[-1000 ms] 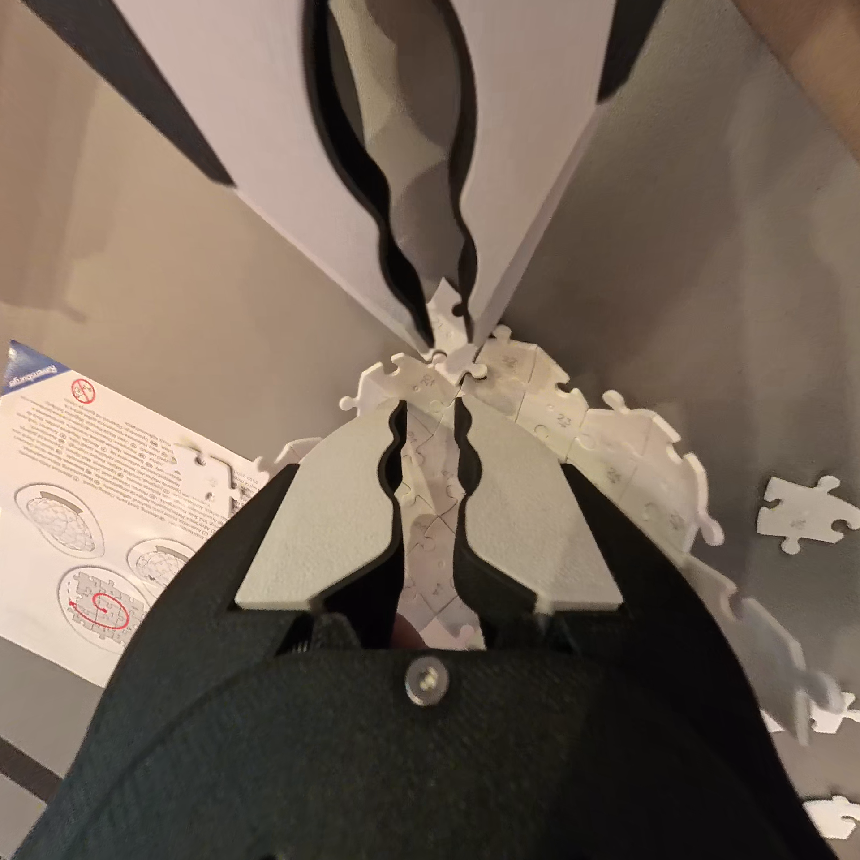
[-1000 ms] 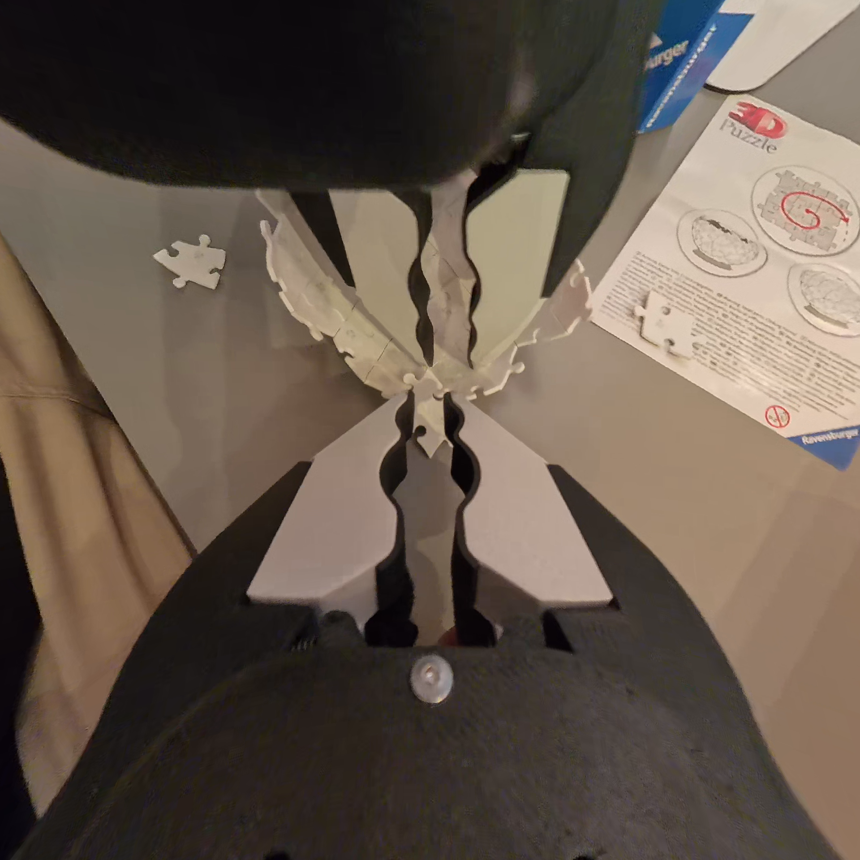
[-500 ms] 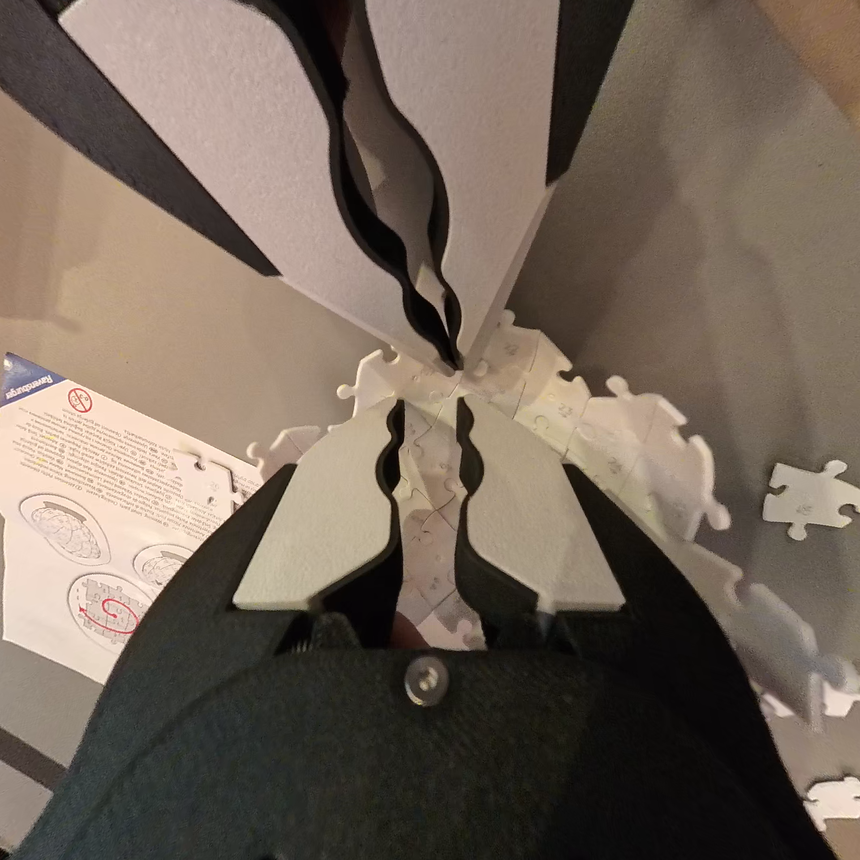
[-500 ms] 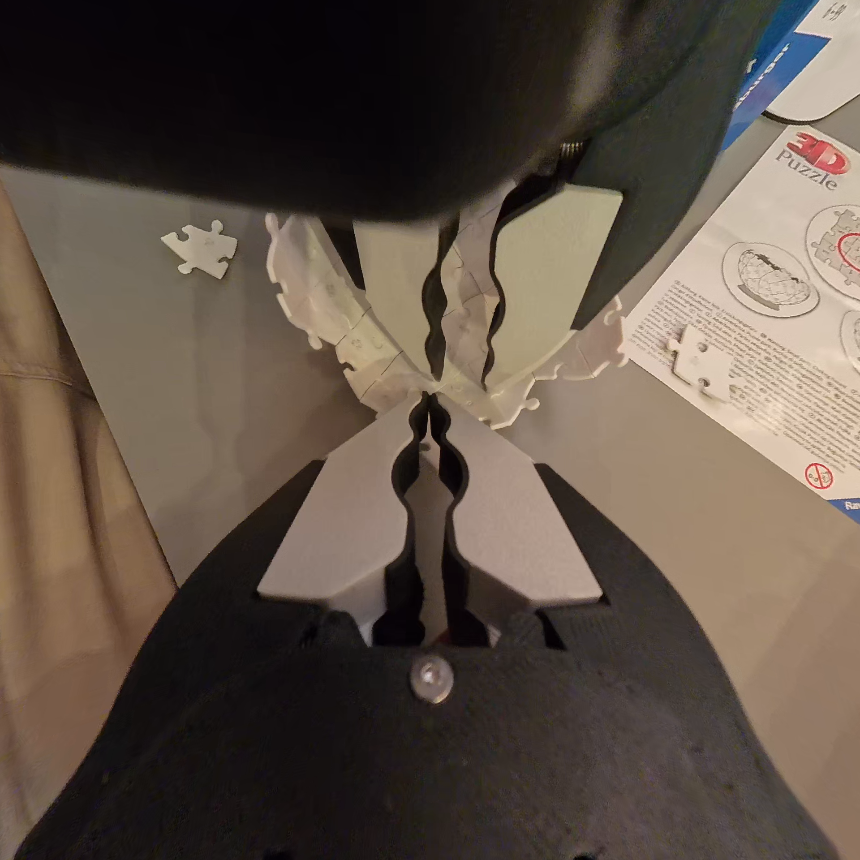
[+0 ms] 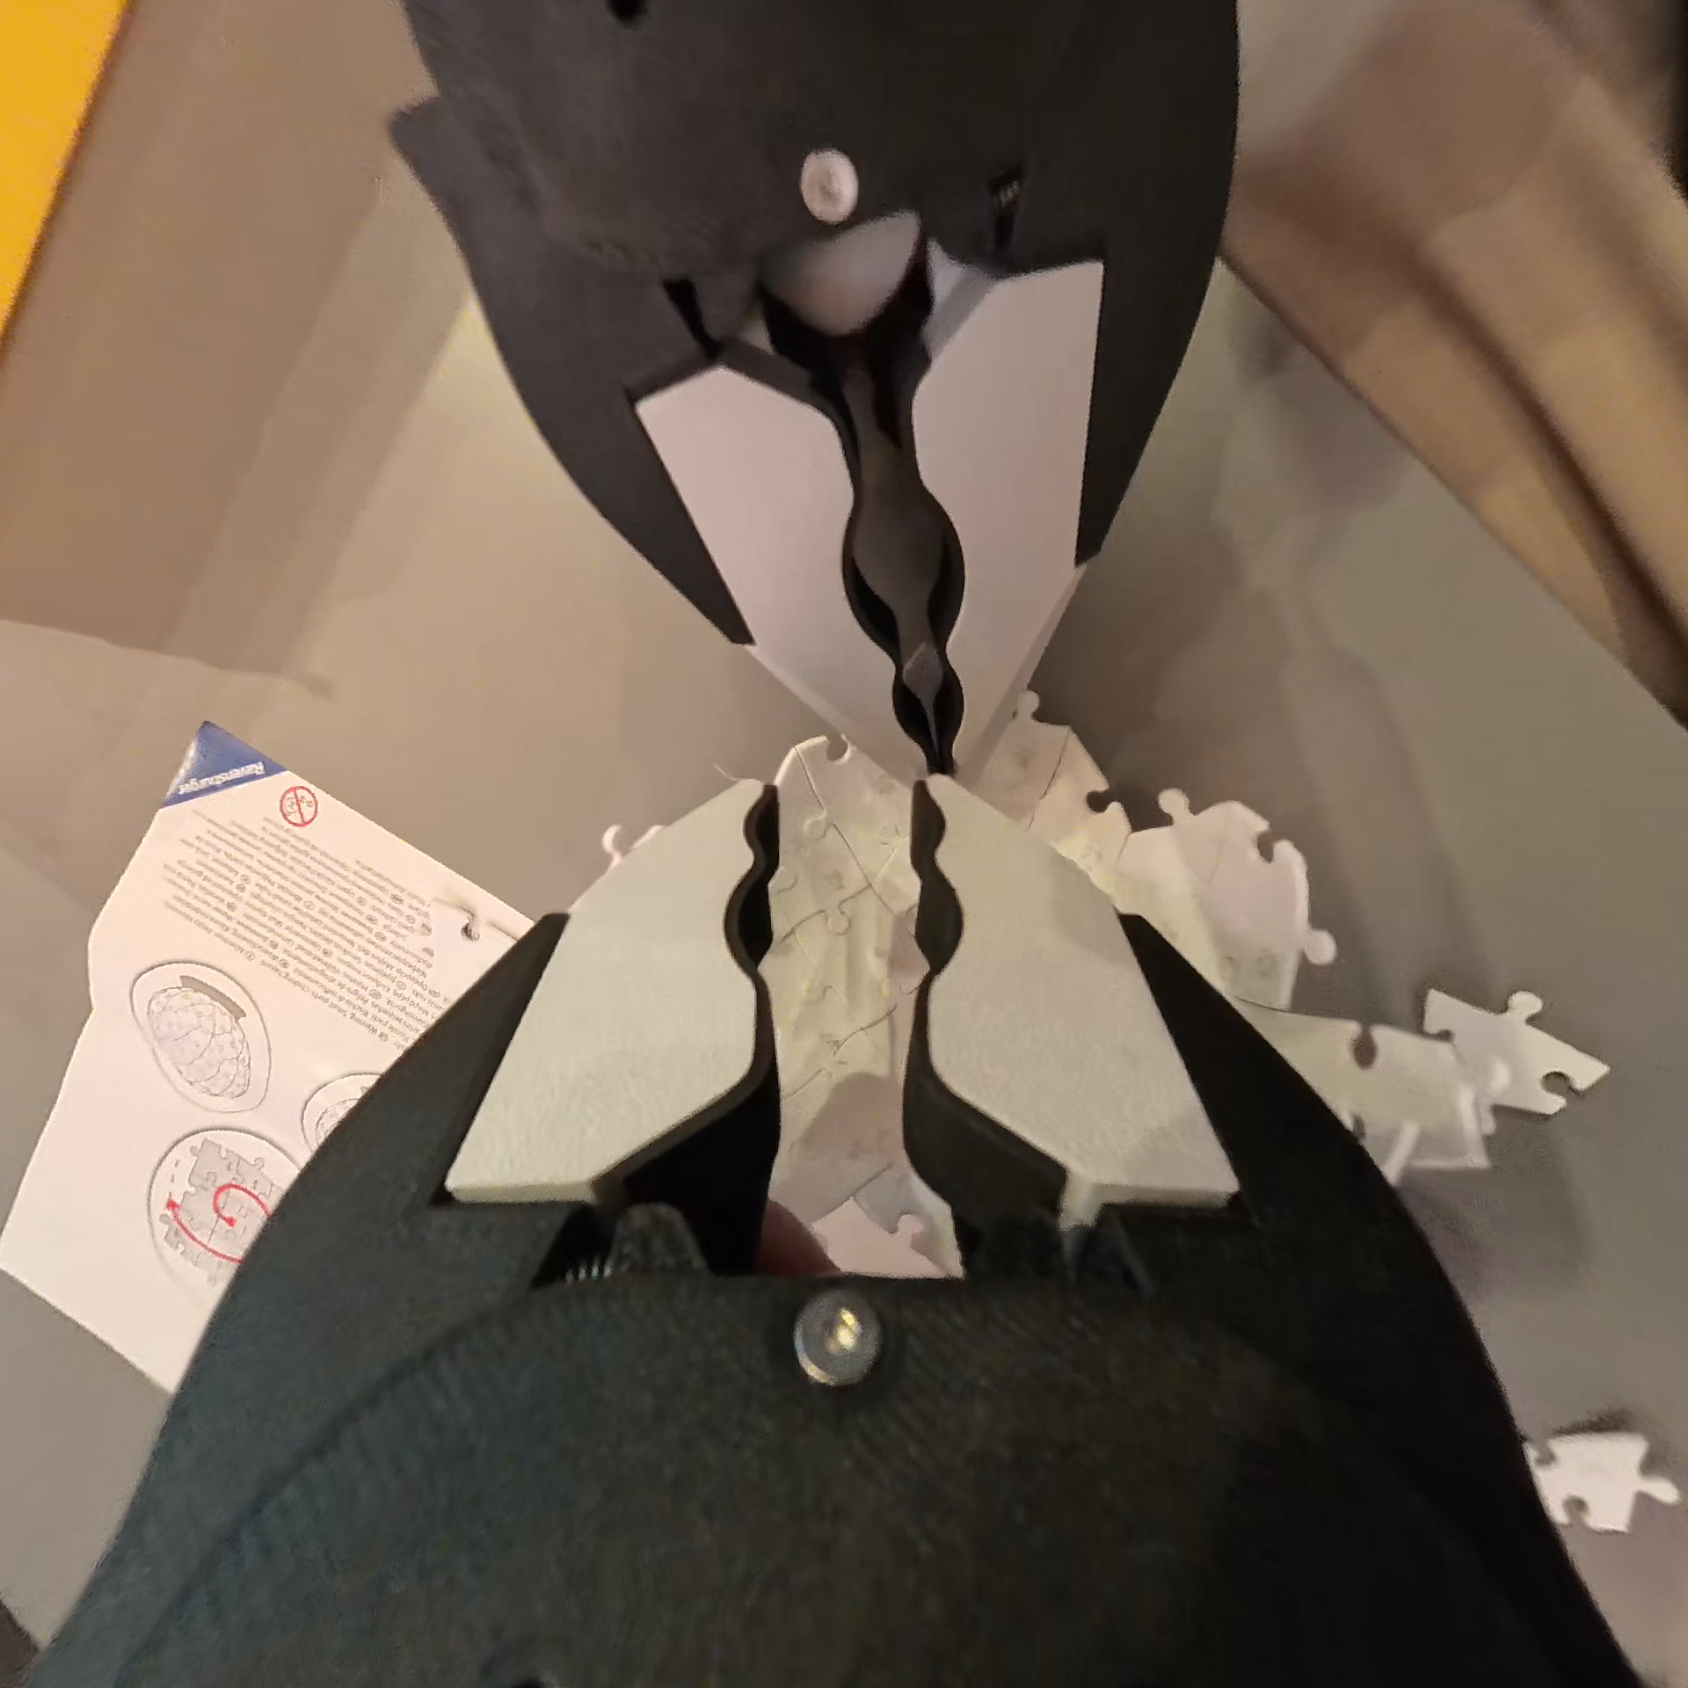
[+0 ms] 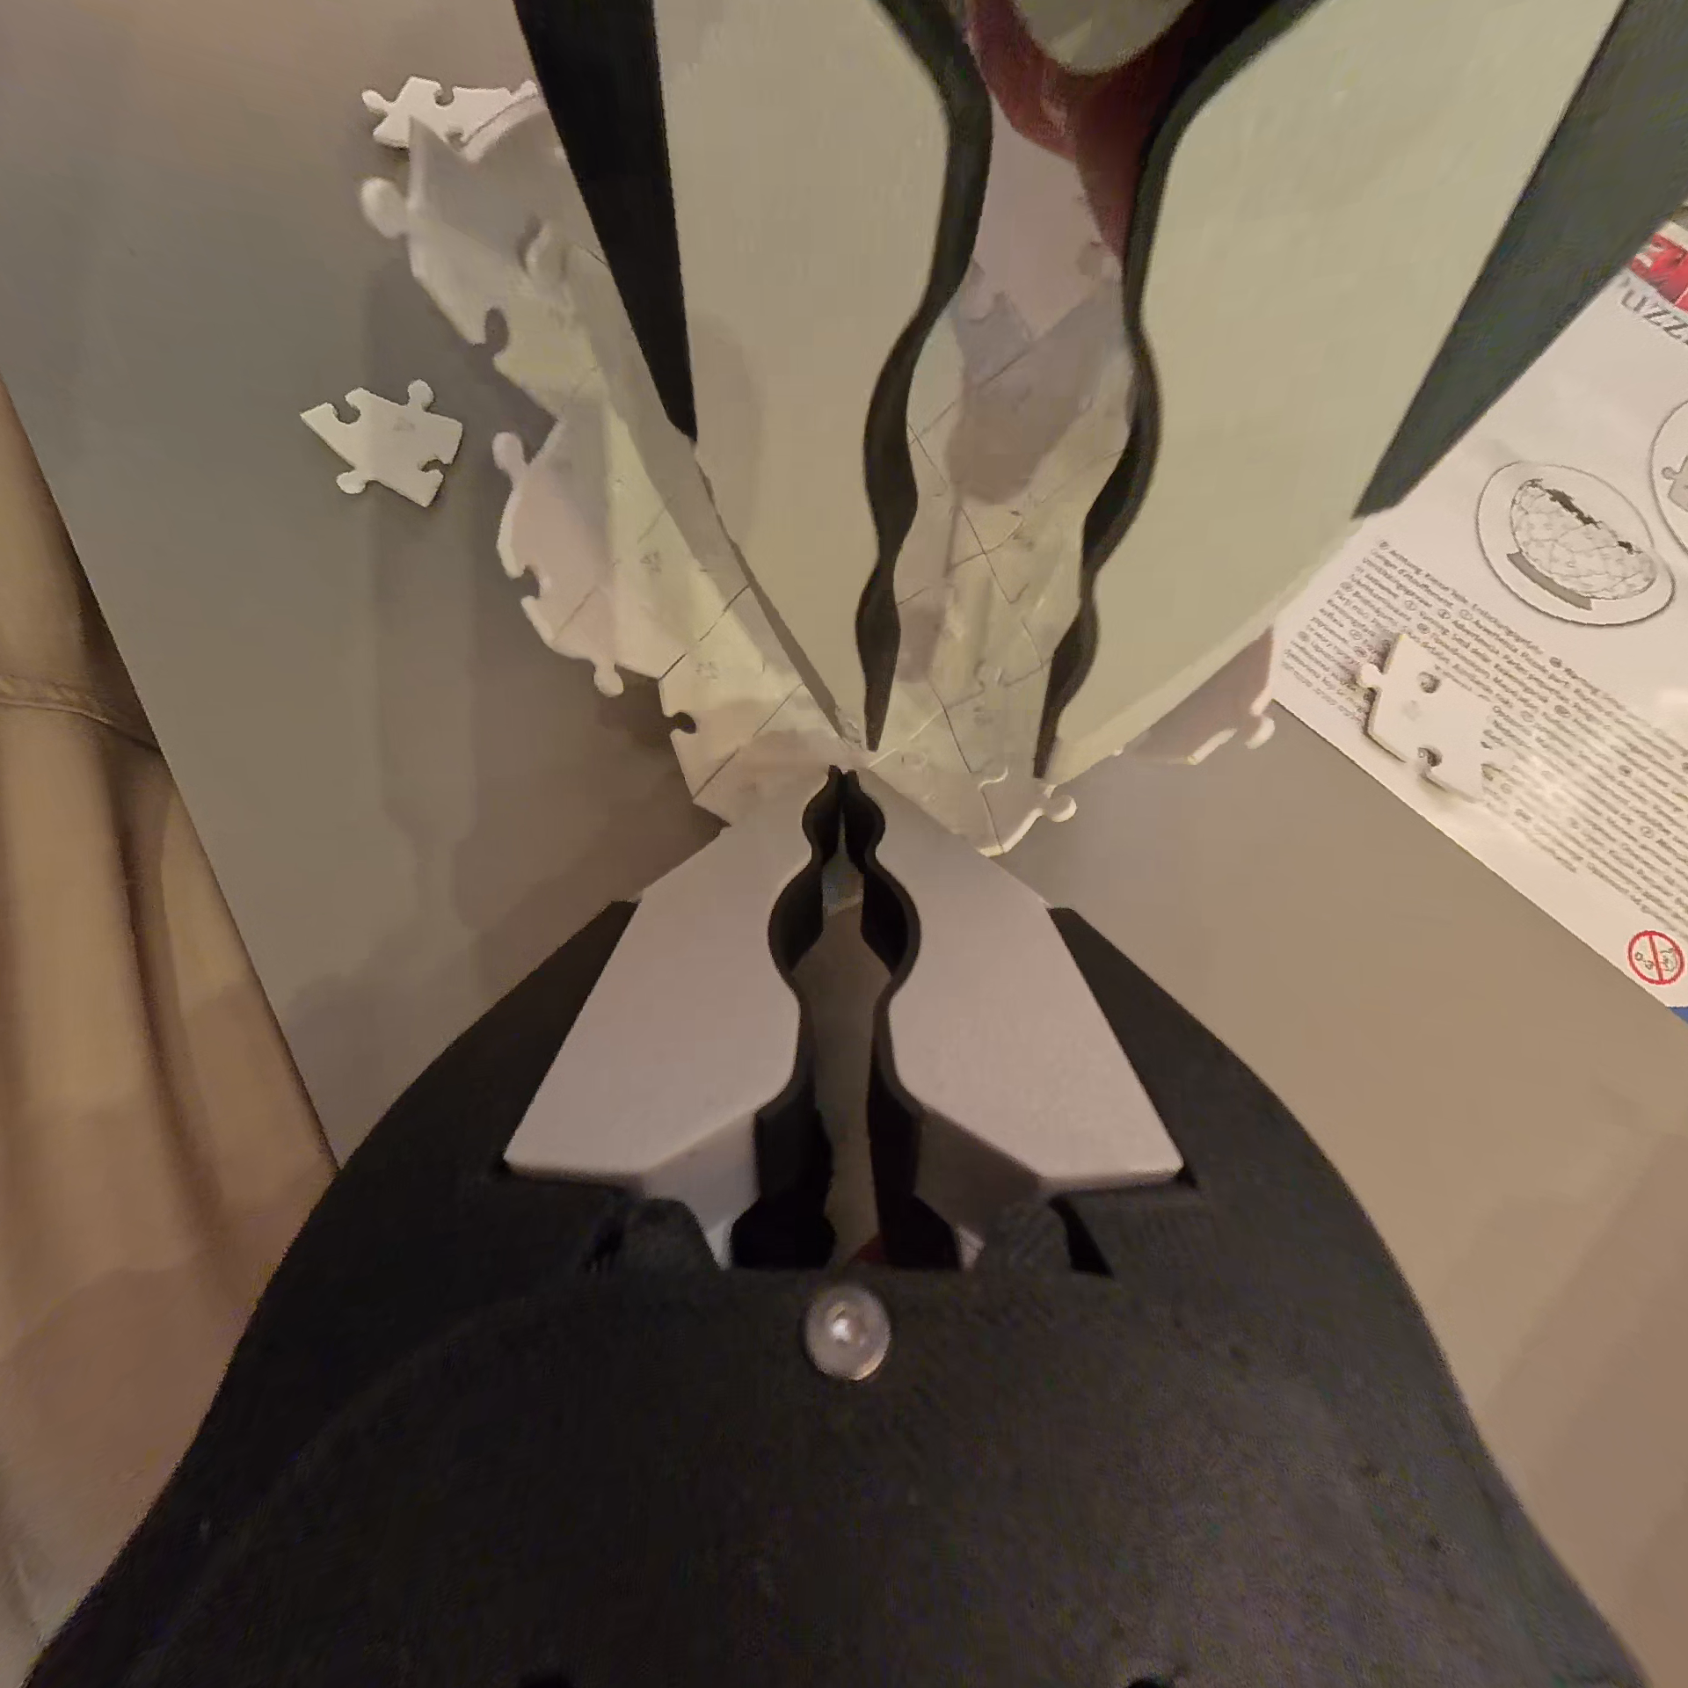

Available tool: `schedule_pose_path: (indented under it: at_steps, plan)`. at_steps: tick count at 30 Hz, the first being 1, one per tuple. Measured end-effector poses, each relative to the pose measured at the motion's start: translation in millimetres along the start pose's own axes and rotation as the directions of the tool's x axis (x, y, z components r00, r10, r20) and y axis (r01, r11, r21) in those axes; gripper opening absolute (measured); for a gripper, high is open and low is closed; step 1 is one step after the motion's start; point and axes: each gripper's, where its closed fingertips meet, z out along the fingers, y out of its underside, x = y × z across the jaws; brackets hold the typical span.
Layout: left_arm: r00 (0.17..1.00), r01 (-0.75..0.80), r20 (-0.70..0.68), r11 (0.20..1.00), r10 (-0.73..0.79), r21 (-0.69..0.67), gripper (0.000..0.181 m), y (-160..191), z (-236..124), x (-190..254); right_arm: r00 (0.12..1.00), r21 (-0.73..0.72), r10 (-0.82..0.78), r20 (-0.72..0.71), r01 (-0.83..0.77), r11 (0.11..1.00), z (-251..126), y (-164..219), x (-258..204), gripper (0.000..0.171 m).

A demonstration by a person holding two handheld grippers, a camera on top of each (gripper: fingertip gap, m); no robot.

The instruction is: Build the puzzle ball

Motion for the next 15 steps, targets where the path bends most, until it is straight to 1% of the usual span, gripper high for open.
schedule_pose_path:
  at_steps: [6,12,15]
  plan:
    - [0.998,0.044,0.030,0.995,-0.047,0.095,0.025,-15,-14,-3,1.000,-0.020,-0.009,-0.004,0.009,1.000,2,3,0,0.000]
    - [0.996,0.046,0.069,0.994,-0.053,0.097,0.025,-14,-18,-1,1.000,-0.017,0.019,0.007,-0.019,1.000,2,4,0,0.000]
    - [0.992,0.076,0.090,0.988,-0.088,0.131,0.025,-17,-25,-2,0.999,-0.011,0.046,0.014,-0.046,0.999,2,4,0,0.000]
